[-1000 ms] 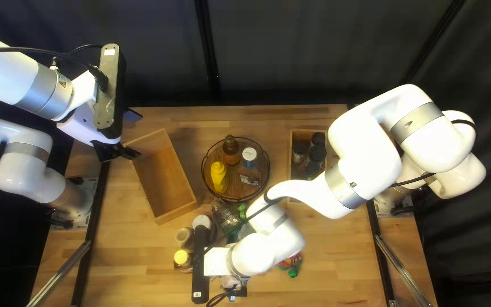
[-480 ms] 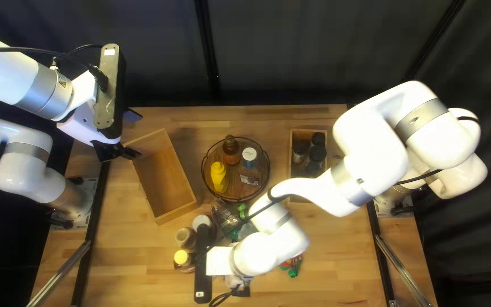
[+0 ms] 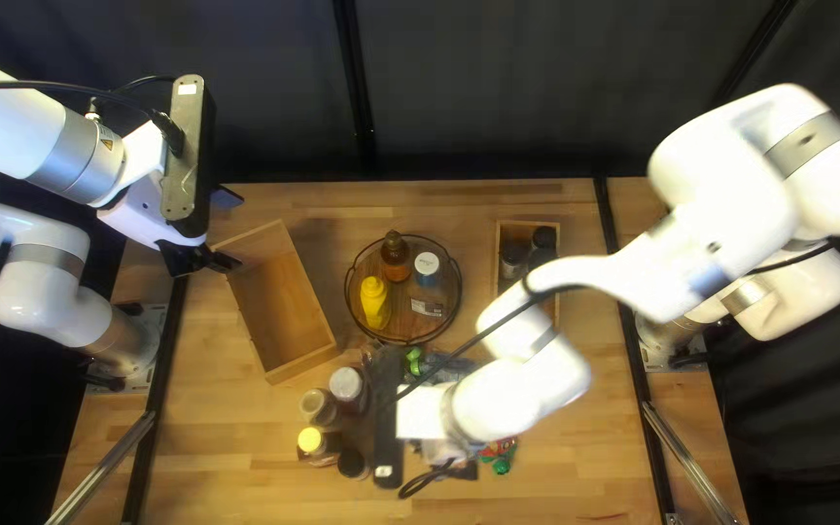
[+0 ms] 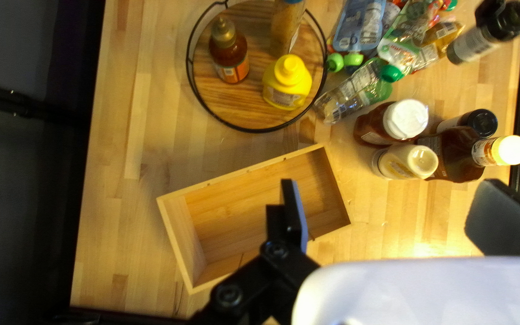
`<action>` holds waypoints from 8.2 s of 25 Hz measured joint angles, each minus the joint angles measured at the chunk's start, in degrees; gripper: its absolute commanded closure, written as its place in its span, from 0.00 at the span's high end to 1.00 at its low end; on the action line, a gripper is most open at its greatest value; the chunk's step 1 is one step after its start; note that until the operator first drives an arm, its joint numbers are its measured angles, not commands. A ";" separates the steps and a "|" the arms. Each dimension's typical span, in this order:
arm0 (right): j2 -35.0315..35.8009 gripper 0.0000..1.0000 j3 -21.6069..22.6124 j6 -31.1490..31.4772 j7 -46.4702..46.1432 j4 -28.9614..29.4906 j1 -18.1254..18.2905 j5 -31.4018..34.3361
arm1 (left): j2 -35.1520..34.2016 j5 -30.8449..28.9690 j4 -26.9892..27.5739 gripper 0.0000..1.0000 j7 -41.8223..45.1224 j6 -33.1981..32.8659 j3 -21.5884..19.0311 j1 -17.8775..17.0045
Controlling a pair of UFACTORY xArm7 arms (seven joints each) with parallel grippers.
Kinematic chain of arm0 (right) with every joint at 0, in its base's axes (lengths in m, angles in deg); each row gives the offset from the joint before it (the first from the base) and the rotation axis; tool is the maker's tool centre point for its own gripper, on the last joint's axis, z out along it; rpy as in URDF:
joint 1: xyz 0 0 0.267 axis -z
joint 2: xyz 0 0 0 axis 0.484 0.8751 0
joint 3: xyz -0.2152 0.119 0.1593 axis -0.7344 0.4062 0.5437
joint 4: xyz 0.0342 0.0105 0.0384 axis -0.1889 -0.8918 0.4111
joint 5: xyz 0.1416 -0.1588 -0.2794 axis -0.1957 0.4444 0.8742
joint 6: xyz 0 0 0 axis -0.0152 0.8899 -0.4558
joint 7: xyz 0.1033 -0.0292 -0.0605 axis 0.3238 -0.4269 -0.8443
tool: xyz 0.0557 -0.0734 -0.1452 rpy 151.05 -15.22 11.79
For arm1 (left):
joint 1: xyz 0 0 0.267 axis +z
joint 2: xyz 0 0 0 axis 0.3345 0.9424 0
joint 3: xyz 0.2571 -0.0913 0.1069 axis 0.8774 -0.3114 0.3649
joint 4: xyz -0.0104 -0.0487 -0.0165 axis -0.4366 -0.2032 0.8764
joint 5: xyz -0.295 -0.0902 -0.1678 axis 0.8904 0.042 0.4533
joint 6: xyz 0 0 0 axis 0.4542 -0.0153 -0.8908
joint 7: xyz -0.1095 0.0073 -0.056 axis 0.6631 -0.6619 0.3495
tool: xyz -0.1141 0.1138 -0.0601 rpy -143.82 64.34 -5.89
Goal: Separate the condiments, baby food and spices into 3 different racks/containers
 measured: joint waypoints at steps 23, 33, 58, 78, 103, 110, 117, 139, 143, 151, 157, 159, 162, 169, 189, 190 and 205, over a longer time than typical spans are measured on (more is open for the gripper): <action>-39.08 0.00 -0.68 9.29 9.85 -33.65 7.65 4.09 | 0.00 0.00 0.00 1.00 0.00 0.00 0.00 0.00; -42.43 0.00 -2.63 6.24 10.17 -39.93 11.83 6.72 | 0.00 0.00 0.00 1.00 0.00 0.00 0.00 0.00; -30.90 1.00 -2.41 3.62 10.38 -32.01 11.14 6.10 | 0.00 0.00 0.00 1.00 0.00 0.00 0.00 0.00; 7.18 1.00 2.88 5.57 6.27 6.89 1.95 2.97 | 0.00 0.00 0.00 1.00 0.00 0.00 0.00 0.00; 40.83 1.00 2.11 3.12 35.53 36.25 -1.25 15.05 | 0.00 0.00 0.00 1.00 0.00 0.00 0.00 0.00; 45.51 1.00 2.78 4.54 31.67 42.37 0.22 12.92 | 0.00 0.00 0.00 1.00 0.00 0.00 0.00 0.00; 47.86 1.00 3.63 3.24 28.56 44.65 2.42 11.07 | 0.00 0.00 0.00 1.00 0.00 0.00 0.00 0.00; 39.05 0.04 5.59 5.24 25.70 37.29 3.27 9.59 | 0.00 0.00 0.00 1.00 0.00 0.00 0.00 0.00; 31.61 0.01 6.21 7.23 26.07 31.74 2.89 8.93 | 0.00 0.00 0.00 1.00 0.00 0.00 0.00 0.00; 12.67 0.01 6.58 11.83 27.42 15.99 2.54 7.65 | 0.00 0.00 0.00 1.00 0.00 0.00 0.00 0.00; -0.81 0.01 5.65 12.84 29.60 1.90 3.30 7.31 | 0.00 0.00 0.00 1.00 0.00 0.00 0.00 0.00; -4.61 0.01 5.09 12.27 30.55 -2.87 3.85 7.72 | 0.00 0.00 0.00 1.00 0.00 0.00 0.00 0.00; -9.45 0.01 4.11 10.70 32.03 -9.12 5.09 8.84 | 0.00 0.00 0.00 1.00 0.00 0.00 0.00 0.00; -17.44 0.01 1.76 8.44 34.03 -18.85 7.97 10.85 | 0.00 0.00 0.00 1.00 0.00 0.00 0.00 0.00; -16.11 0.54 0.00 -0.13 37.16 -25.93 11.99 16.87 | 0.00 0.00 0.00 1.00 0.00 0.00 0.00 0.00; -15.72 0.67 0.04 -0.35 37.26 -25.78 11.99 16.91 | 0.00 0.00 0.00 1.00 0.00 0.00 0.00 0.00; -15.95 1.00 1.03 6.22 33.72 -21.18 9.16 13.21 | 0.00 0.00 0.00 1.00 0.00 0.00 0.00 0.00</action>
